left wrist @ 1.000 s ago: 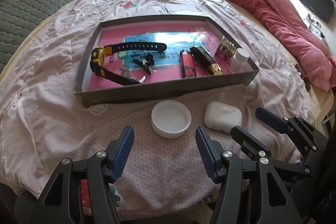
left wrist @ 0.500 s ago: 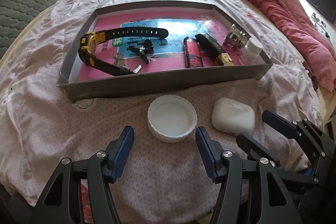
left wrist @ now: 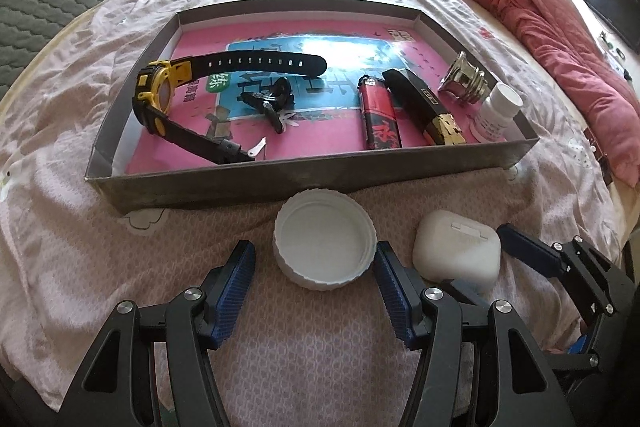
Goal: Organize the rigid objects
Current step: 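Move left gripper to the white round cap while right gripper moves to the white earbud case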
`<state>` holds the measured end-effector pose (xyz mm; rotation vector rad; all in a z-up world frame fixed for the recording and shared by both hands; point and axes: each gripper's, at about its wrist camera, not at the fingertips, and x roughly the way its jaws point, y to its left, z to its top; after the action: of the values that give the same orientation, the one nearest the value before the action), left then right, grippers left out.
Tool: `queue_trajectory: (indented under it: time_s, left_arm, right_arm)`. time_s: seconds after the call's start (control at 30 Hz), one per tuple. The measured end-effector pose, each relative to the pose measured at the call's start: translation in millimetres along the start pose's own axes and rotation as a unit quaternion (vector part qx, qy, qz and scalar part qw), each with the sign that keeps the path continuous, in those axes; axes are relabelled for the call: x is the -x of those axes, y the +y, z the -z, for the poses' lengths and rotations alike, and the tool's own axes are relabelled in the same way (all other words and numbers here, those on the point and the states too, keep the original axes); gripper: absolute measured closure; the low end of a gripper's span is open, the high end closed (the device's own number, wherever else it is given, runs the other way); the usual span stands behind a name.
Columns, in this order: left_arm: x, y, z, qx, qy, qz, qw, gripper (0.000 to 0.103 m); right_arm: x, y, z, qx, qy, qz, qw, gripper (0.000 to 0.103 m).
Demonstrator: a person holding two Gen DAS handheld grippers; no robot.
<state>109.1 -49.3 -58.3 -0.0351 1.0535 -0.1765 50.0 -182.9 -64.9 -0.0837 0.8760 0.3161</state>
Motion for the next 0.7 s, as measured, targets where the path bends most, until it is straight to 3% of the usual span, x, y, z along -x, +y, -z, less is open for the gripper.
queue_trajectory:
  time_s: [0.37, 0.7]
  left_arm:
    - [-8.3, 2.1, -1.2, 0.001, -0.003, 0.002, 1.0, 0.04]
    - [-11.3, 4.0, -3.1, 0.002, -0.005, 0.002, 1.0, 0.04]
  right_arm:
    - [-17.2, 0.6, -7.3, 0.017, 0.002, -0.02, 1.0, 0.04]
    - [-31.6, 5.9, -14.7, 0.031, 0.004, -0.013, 0.999, 0.039]
